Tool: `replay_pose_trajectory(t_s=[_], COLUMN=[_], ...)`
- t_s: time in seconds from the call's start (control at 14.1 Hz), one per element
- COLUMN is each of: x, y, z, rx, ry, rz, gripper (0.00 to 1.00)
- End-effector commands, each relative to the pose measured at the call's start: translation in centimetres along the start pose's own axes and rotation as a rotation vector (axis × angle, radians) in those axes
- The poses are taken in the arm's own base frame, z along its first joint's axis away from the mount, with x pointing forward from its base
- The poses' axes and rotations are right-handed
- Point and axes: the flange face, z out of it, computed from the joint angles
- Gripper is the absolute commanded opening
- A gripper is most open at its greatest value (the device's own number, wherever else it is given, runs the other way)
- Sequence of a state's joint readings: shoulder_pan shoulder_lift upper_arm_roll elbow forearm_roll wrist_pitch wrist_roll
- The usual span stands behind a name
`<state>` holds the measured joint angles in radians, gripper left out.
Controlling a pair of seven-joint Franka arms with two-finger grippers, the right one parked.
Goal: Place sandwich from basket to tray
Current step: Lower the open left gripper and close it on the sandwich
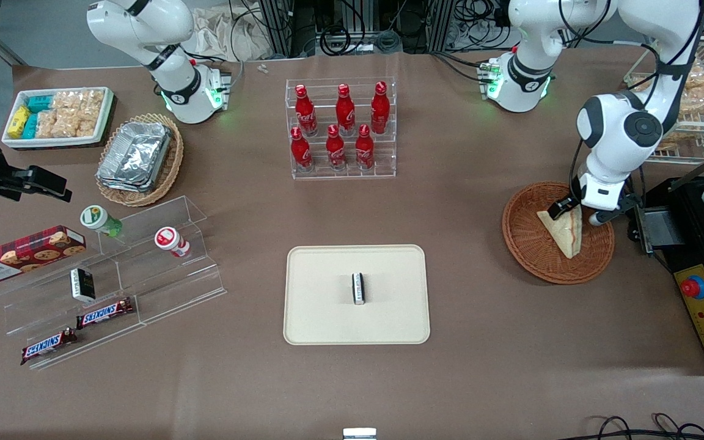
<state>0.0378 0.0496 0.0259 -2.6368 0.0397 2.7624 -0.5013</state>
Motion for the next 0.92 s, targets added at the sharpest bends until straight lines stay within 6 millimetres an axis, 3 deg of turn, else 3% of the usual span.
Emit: replay_pose_trajectory(t_s=[0.0,0.07,0.14,0.21,0.57,0.78,0.85], x=[0.1,0.1,-0.1,-0.2,0.0,0.6,1.6], y=[1.0,1.2,1.6,1.8,2.4,5.2,6.1], z=[0.7,0.6,0.6,0.6,-1.4,-5.5,-8.0], rx=[-0.008,-0.009,-0.010,-0.011,-0.023,0.030,0.068], ry=[0.017,0.018,0.019,0.019,0.042,-0.013,-0.020], rz=[-0.104,-0.118,-0.106,-0.100,-0.075,-0.009,0.041], gripper=[0.69,0.49,0.16,0.03,0.00,0.00,0.00])
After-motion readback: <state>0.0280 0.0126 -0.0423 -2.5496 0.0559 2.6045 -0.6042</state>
